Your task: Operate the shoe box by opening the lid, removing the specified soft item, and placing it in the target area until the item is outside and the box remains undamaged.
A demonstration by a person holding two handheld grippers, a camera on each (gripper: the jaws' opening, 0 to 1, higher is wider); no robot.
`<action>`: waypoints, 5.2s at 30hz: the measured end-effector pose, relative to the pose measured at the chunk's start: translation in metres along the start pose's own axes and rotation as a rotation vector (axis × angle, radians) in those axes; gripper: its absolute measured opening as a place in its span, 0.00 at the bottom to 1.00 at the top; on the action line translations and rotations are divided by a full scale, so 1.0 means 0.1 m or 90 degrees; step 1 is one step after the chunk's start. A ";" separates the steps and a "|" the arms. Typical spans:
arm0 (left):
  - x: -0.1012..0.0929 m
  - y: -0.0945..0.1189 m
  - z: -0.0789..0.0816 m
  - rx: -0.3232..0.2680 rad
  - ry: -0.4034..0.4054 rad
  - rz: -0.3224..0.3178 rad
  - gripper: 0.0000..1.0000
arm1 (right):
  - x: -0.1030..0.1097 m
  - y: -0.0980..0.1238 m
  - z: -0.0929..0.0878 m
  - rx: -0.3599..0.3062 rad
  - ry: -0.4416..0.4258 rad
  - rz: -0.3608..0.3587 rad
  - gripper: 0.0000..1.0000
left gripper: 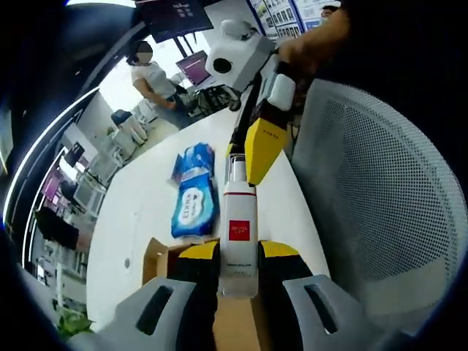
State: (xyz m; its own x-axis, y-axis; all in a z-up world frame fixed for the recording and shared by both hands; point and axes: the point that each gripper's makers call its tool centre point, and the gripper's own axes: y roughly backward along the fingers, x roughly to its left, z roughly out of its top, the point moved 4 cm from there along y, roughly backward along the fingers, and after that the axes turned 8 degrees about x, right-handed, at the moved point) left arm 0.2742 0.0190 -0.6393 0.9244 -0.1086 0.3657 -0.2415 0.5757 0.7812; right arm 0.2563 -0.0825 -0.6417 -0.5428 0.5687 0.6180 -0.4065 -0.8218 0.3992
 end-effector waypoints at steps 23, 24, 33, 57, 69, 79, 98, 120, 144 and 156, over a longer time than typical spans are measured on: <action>0.03 -0.12 -0.01 0.002 -0.019 0.014 0.19 | -0.06 0.04 -0.01 -0.001 -0.062 0.014 0.17; 0.03 -0.13 -0.01 0.004 -0.020 0.016 0.20 | -0.05 0.05 -0.01 -0.002 -0.062 0.013 0.17; 0.02 -0.19 -0.04 0.008 -0.032 0.009 0.20 | -0.04 0.05 -0.01 0.007 -0.071 0.009 0.14; 0.09 -0.24 -0.04 -0.017 0.033 0.021 0.32 | -0.09 0.10 0.05 -0.014 -0.079 0.000 0.14; 0.16 -0.13 -0.10 -0.067 0.176 0.042 0.47 | -0.11 0.13 0.13 -0.008 -0.028 -0.023 0.14; 0.14 -0.02 -0.20 -0.105 0.290 0.063 0.57 | -0.18 0.21 0.24 0.000 0.026 -0.040 0.14; 0.05 0.29 -0.47 -0.130 0.426 0.135 0.76 | -0.33 0.39 0.50 0.066 0.189 -0.094 0.14; -0.07 0.52 -0.71 -0.132 0.529 0.213 1.00 | -0.49 0.44 0.96 0.149 0.378 -0.130 0.14; -0.29 0.71 -0.85 -0.121 0.563 0.253 1.00 | -0.72 0.34 1.35 0.254 0.569 -0.176 0.14; -0.36 0.80 -0.92 -0.109 0.579 0.277 1.00 | -0.91 0.24 1.67 0.282 0.662 -0.184 0.14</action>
State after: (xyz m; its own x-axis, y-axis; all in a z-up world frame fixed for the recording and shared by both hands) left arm 0.2486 0.1431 -0.6366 0.6581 0.7526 0.0225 -0.6303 0.5343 0.5632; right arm 0.4184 -0.1591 -0.5753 -0.8963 0.3221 -0.3047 -0.4321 -0.4807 0.7630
